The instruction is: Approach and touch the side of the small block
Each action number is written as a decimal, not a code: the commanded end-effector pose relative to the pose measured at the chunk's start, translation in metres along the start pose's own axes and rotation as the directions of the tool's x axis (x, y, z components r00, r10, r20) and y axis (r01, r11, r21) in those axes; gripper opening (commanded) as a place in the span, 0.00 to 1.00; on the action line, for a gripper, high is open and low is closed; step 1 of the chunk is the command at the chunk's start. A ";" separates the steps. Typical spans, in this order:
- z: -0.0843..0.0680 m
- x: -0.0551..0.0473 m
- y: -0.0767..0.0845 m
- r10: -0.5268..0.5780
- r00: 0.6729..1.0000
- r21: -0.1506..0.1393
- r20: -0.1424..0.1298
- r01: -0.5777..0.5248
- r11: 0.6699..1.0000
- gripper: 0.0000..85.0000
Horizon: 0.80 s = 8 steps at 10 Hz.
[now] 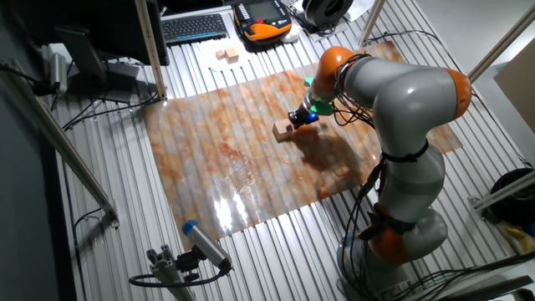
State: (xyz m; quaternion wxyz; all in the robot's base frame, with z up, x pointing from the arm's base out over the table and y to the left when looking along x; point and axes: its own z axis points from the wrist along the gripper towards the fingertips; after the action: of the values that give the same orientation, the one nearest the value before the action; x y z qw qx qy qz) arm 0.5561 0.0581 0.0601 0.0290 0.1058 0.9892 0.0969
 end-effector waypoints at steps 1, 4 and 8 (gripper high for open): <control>0.000 -0.001 0.001 0.004 1.000 -0.002 -0.001 -0.004 1.000 0.00; 0.000 -0.002 0.004 0.012 1.000 -0.005 -0.003 -0.012 1.000 0.00; 0.001 -0.002 0.008 0.032 0.999 -0.027 -0.008 -0.032 0.999 0.00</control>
State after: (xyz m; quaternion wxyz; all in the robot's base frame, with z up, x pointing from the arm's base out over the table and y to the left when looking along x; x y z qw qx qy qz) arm 0.5594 0.0655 0.0603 0.0254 0.1210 0.9861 0.1112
